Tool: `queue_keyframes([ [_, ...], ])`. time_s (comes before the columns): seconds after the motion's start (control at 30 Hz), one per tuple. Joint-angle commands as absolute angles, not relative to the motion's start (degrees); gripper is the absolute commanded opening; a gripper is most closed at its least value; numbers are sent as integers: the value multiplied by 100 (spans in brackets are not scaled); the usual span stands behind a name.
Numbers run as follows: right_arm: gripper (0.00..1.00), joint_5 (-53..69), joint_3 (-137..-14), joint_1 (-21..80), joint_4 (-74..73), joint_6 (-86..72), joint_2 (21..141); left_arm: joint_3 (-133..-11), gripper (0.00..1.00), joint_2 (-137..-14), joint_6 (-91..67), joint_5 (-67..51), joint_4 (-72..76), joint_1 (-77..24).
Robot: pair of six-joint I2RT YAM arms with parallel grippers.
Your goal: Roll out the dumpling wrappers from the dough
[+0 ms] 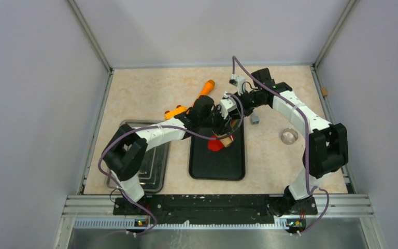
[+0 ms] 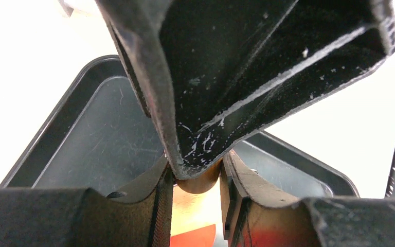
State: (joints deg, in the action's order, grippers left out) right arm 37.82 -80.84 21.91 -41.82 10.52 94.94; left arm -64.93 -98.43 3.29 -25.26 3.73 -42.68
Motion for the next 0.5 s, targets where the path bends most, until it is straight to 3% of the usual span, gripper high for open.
queue_keyframes([
  [0.0,0,3353,-7676,2197,-3964,2162,9478,-6733,0,-10306,-284,-1784,1122,-4378],
  [0.47,0,3176,-6817,2275,-3429,2097,9794,-5513,0,-10239,-585,-1828,916,-4412],
])
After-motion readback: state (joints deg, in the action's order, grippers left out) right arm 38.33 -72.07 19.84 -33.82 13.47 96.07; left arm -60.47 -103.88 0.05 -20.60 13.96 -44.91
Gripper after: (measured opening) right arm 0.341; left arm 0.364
